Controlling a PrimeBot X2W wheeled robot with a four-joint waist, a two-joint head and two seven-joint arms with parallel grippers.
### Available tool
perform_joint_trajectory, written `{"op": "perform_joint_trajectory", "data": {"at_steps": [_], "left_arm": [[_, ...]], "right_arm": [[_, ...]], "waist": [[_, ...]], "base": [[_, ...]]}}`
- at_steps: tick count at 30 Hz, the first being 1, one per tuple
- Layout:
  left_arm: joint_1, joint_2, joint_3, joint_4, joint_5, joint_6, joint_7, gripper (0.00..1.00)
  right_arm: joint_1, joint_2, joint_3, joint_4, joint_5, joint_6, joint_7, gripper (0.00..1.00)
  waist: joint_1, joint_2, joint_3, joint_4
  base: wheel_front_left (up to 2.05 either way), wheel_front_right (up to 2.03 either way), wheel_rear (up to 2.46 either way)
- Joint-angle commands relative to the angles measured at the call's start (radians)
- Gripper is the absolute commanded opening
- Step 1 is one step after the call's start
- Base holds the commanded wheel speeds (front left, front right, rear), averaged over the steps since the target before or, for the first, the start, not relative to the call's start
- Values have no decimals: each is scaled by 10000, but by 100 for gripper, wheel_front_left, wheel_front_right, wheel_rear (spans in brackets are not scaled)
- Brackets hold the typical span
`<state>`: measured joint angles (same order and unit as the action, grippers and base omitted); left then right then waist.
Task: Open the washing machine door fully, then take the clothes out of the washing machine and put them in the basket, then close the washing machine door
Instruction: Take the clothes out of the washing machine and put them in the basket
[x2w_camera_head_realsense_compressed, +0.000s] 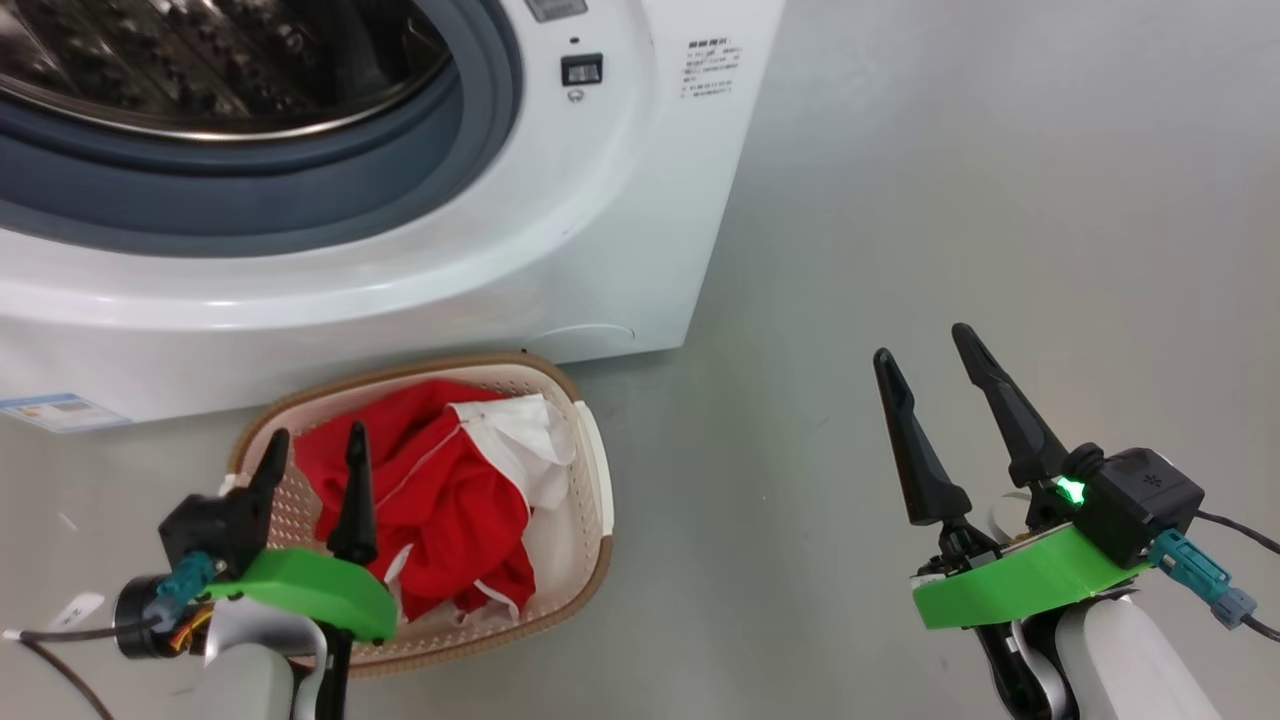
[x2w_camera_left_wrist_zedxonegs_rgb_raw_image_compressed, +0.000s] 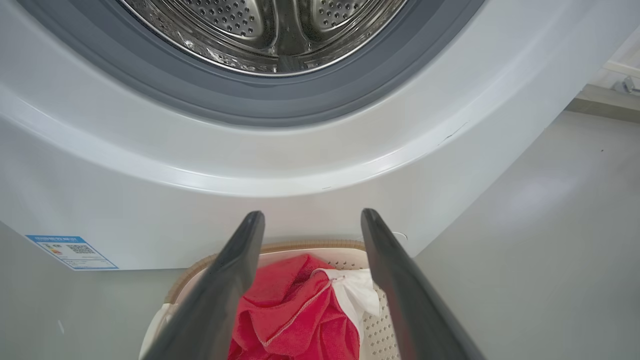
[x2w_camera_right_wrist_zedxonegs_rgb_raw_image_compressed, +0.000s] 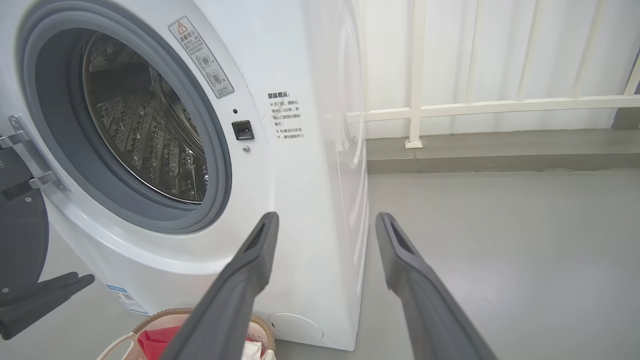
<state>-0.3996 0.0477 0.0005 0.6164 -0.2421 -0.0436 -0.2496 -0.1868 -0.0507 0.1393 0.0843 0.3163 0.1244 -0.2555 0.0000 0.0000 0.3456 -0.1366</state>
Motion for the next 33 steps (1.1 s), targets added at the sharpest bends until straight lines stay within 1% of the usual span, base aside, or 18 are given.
{"op": "perform_joint_trajectory", "data": {"at_steps": [1,10,14,24,33], "left_arm": [[389,152,393,-611,166,5,-122,100],[1330,45,337,-2162,305,31,-122,100],[1607,35,205,-2592,347,86,-122,100],[2323,28,-443,-4078,224,511,-122,100],[2921,27,-551,-4832,258,698,-122,100]], "right_arm": [[127,5,125,-197,-72,63,-63,100],[538,5,-77,-94,-269,63,-63,100],[655,5,-119,-42,-352,63,-63,100],[969,5,-254,-327,-601,63,-63,100],[1318,5,-425,-455,-654,63,-63,100]], "waist": [[0,0,-348,123],[0,0,-1167,308],[0,0,-1449,344],[0,0,-1951,344],[0,0,-2352,226]], "base": [[0,0,0],[0,0,0],[0,0,0],[0,0,0],[0,0,0]]}}
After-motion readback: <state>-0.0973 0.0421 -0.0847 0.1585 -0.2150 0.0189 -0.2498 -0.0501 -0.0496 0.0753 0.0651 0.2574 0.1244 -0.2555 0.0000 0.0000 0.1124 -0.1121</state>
